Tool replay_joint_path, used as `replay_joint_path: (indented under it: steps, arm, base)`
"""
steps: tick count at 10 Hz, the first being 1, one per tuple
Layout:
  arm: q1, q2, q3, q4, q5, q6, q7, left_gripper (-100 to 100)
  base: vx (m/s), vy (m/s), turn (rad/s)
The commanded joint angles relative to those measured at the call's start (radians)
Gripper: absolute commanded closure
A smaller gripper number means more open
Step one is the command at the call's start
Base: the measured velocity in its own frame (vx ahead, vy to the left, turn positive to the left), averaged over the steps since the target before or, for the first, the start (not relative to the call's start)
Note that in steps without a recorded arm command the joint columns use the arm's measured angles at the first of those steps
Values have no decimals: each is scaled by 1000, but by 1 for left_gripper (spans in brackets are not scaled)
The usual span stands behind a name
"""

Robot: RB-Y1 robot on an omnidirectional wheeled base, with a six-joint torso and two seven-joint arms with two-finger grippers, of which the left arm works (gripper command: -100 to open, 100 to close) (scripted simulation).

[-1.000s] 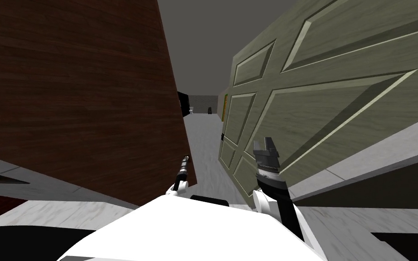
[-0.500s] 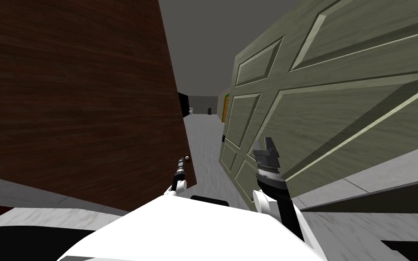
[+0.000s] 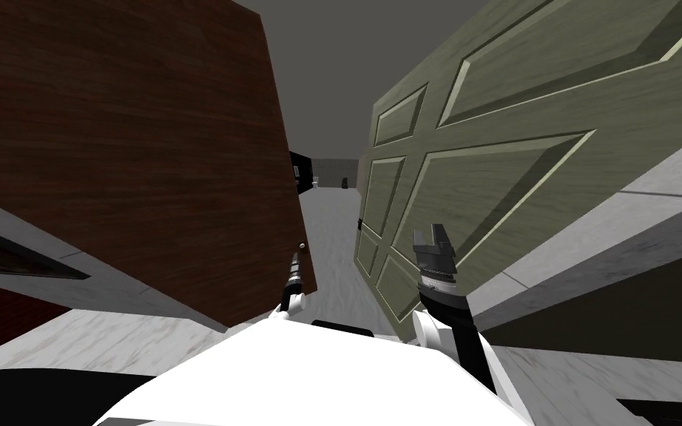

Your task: Push the door open

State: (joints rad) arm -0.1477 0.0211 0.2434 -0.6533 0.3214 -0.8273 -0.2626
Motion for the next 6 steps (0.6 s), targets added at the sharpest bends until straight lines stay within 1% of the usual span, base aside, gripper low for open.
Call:
replay_joint_path:
  steps: [1,2,3,4,6]
  arm:
    - [0,-23,9,-1,9,6,-8,-100]
    - [-5,-13,6,6,6,2,-5,-100]
    - [-1,4,8,9,8,-6,-4,-100]
    - [0,8,8,9,8,-8,-4,-100]
    - [5,18,10,12,10,-19,-2,-100]
  base:
    - [-130,-222,74]
    - [-52,-106,23]
    - [76,10,-34]
    - [138,64,-38]
    - [196,110,-32]
